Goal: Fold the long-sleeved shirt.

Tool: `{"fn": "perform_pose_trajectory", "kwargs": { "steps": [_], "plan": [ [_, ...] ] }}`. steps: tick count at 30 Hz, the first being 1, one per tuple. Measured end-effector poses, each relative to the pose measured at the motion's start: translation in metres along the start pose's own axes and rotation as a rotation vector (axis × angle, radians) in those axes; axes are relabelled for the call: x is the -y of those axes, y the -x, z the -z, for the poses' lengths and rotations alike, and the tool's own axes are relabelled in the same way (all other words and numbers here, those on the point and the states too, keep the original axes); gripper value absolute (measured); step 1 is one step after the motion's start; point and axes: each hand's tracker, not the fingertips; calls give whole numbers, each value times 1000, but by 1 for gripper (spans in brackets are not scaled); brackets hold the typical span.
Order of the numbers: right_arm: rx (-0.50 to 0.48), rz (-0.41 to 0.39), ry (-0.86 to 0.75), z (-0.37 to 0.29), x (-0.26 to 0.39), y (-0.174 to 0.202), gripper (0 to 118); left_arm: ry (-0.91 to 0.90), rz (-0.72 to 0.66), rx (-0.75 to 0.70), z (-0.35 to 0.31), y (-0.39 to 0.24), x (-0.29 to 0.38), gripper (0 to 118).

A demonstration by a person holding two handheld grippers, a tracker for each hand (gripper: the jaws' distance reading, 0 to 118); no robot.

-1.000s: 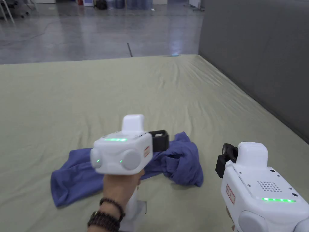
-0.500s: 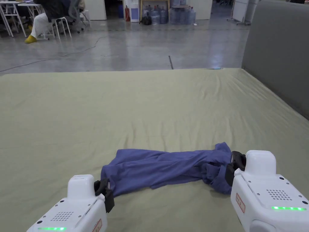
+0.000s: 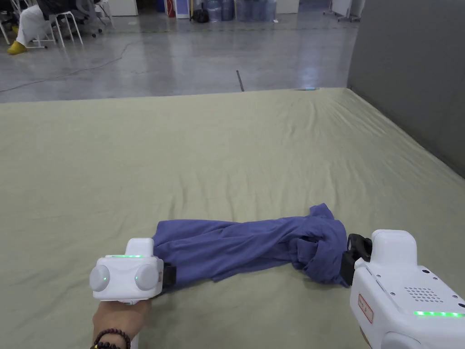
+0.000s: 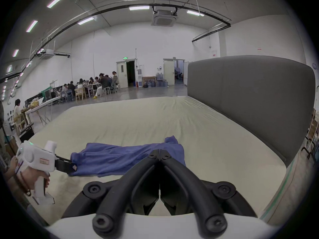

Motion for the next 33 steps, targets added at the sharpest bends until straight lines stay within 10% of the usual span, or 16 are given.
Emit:
{"fn": "perform_pose_trajectory", "kwargs": {
  "steps": [2,3,6,12,13,14,15,16,21,22,24,33],
  "plan": [
    [18,5,23,4,2,-5,2,27,-8,-37,14,0,-1,76],
    [22,8,38,6,2,-6,2,38,-31,49,18,3,1,40],
    [32,4,85,16,4,-10,2,3,21,30,4,-4,-5,2],
    [3,49,370,91,-13,-39,2,-80,-16,91,-31,3,-4,2],
    [-44,67,429,108,-15,-47,11,-85,-19,103,-35,6,-5,2],
    [-64,60,511,125,-16,-51,42,-92,-26,118,-38,9,-7,2],
    [-71,38,581,141,-16,-53,101,-98,-28,128,-41,9,-7,2],
    [-84,0,623,155,-9,-52,118,-104,-27,129,-43,10,-8,2],
    [-76,-38,651,199,13,-38,114,-118,-34,125,-55,7,-10,2],
    [-58,-53,682,207,21,-34,100,-113,-28,124,-56,6,-10,2],
    [-39,-64,681,223,32,-35,14,-109,-9,111,-59,5,-9,2],
    [-109,-10,573,194,-14,-63,13,-196,-30,139,-68,25,-27,1]
  ]
}}
